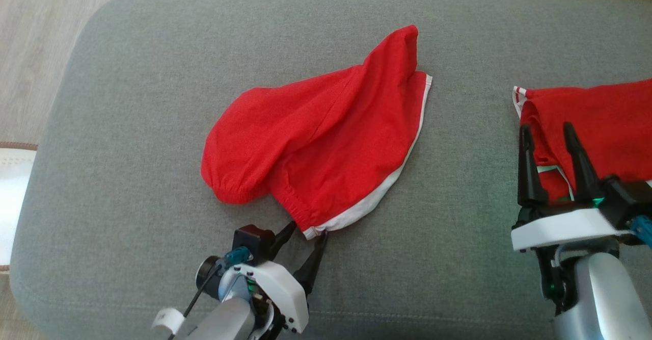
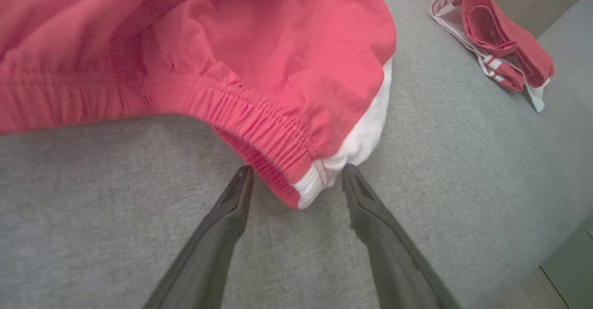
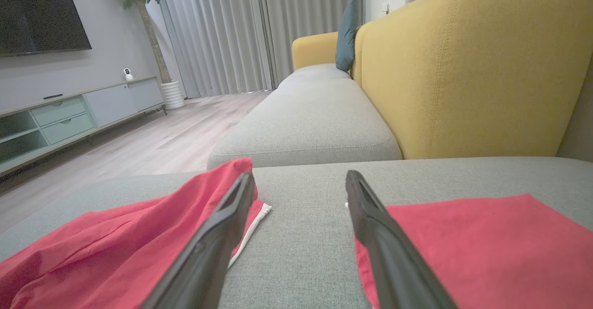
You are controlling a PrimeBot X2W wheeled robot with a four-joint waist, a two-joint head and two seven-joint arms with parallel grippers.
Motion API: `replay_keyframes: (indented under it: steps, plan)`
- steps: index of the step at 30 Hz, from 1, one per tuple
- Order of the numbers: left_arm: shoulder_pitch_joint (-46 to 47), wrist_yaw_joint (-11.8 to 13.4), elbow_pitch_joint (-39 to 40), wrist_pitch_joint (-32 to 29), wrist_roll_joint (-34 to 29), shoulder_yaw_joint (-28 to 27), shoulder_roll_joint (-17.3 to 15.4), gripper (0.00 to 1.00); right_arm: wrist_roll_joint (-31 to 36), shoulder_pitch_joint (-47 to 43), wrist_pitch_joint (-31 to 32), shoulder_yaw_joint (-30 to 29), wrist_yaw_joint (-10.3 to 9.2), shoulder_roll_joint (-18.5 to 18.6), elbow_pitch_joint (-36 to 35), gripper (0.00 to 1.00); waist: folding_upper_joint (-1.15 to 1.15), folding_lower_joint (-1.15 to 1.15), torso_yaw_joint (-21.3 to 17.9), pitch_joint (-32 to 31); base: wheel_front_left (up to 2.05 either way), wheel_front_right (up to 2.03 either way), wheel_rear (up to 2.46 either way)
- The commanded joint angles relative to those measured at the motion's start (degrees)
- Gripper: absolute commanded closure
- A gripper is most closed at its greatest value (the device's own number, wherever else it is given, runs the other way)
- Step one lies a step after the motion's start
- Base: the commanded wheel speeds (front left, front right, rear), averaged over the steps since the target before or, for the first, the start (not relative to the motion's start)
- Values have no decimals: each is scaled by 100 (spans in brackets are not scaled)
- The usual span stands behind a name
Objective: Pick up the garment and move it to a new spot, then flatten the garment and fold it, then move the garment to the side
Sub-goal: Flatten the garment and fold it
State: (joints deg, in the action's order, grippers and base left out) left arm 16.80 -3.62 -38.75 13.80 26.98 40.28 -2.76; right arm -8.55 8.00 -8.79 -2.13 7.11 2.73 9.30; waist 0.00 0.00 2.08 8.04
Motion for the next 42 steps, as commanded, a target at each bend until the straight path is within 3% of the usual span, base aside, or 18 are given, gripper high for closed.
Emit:
replay_keyframes:
  steps: [1,4,5,6,7,17,25,31,35,42]
  plan:
    - [250,-50,89,95,43,-107,-11,0,26,256,13,130,37,15,-199,0,0,0,2,4,0,0,0]
    - [311,-70,21,99,97,-66,-11,0,22,277,3,129,37,15,-197,0,0,0,-1,15,0,0,0]
    - [326,-85,1,100,125,-50,-11,35,22,282,1,129,37,15,-195,0,0,0,-4,17,0,0,0]
    - [341,-105,-16,101,162,-32,-11,61,23,288,0,128,37,15,-192,0,0,0,-4,21,0,0,0]
    - [358,-121,-23,102,197,-18,-11,100,24,294,-2,125,37,15,-188,0,0,0,-5,22,0,0,0]
    - [415,69,288,117,-12,-211,-136,100,154,310,214,191,37,15,98,0,0,0,162,-65,0,0,0]
    - [197,437,781,118,-273,-561,-391,100,303,674,694,268,37,15,836,0,0,0,583,-96,0,0,0]
    - [106,398,923,119,-330,-575,-459,100,387,1094,937,326,37,15,1477,0,0,0,807,-37,0,0,0]
    - [125,396,981,119,-346,-585,-429,100,868,1459,1120,351,37,29,1993,0,0,0,933,58,0,0,0]
    - [222,351,1022,119,-381,-547,-323,100,1385,2046,1116,436,37,361,2759,0,0,0,1087,229,0,0,0]
